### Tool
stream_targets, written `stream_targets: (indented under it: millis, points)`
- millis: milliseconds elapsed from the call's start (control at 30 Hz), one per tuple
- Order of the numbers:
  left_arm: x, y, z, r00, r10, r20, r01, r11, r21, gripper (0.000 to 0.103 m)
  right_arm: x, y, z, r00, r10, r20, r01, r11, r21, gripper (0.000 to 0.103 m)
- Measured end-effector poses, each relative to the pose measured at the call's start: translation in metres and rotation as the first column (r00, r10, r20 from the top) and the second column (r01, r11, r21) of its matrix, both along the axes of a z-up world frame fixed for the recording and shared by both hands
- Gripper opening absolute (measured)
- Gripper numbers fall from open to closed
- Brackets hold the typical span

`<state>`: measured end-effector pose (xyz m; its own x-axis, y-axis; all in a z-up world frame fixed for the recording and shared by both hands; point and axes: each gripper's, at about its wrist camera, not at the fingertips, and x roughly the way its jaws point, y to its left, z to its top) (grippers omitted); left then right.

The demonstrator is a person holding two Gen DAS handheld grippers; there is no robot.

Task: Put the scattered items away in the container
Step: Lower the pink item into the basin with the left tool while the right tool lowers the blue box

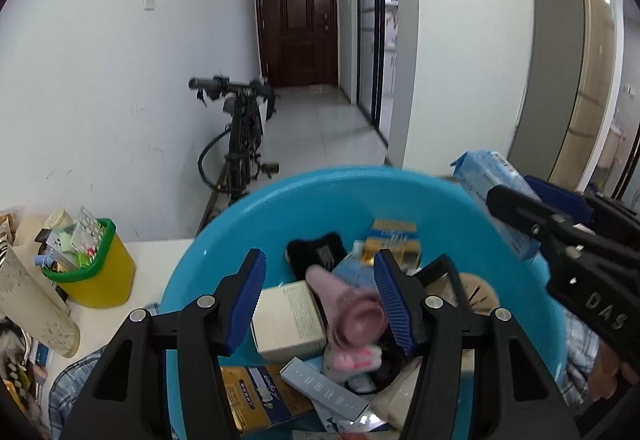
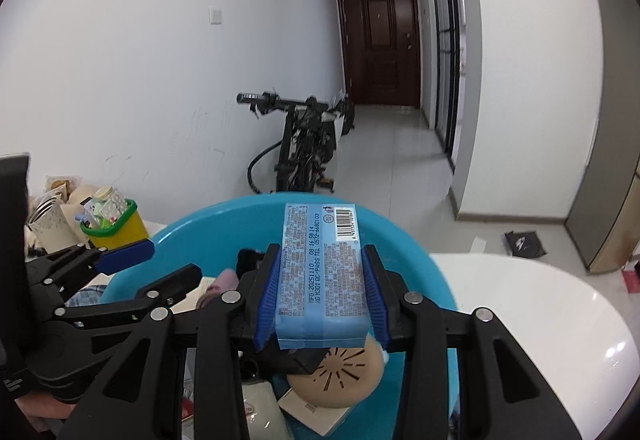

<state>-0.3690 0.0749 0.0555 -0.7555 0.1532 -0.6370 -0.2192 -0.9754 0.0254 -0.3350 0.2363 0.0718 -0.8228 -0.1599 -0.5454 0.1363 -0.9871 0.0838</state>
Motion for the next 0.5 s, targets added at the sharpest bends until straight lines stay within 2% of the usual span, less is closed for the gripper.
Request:
stream_targets:
  millis: [167, 267, 367, 400, 467, 500]
  points:
    - [-0.013, 0.003, -0.021, 0.995, 0.021, 0.094, -0.016, 0.998, -0.055, 0.059, -0.007, -0.006, -0.010, 0.999, 0.022, 0.047, -0.023, 0.999, 0.029, 0.038]
    - [-0.019, 0.003, -0.031, 0.988, 0.029, 0.149, -0.021, 0.998, -0.052, 0.059, -0.010, -0.010, -0.014, 0.996, 0.045, 0.072, -0.047, 0.998, 0.032, 0.038]
    - [-0.019, 0.002, -0.034, 0.987, 0.032, 0.160, -0.025, 0.999, -0.047, 0.060, -0.011, -0.014, -0.018, 0.994, 0.061, 0.089, -0.065, 0.997, 0.046, 0.038]
    - [-0.019, 0.002, -0.032, 0.987, 0.037, 0.154, -0.029, 0.998, -0.051, 0.062, -0.011, -0.015, -0.019, 0.993, 0.066, 0.094, -0.071, 0.996, 0.050, 0.038]
    - [-0.017, 0.001, -0.028, 0.991, 0.049, 0.125, -0.041, 0.997, -0.059, 0.078, -0.011, -0.017, -0.020, 0.992, 0.074, 0.102, -0.079, 0.995, 0.055, 0.038]
    - [-0.015, -0.001, -0.025, 0.993, 0.055, 0.102, -0.049, 0.997, -0.061, 0.079, -0.011, -0.018, -0.021, 0.992, 0.076, 0.104, -0.082, 0.995, 0.057, 0.038]
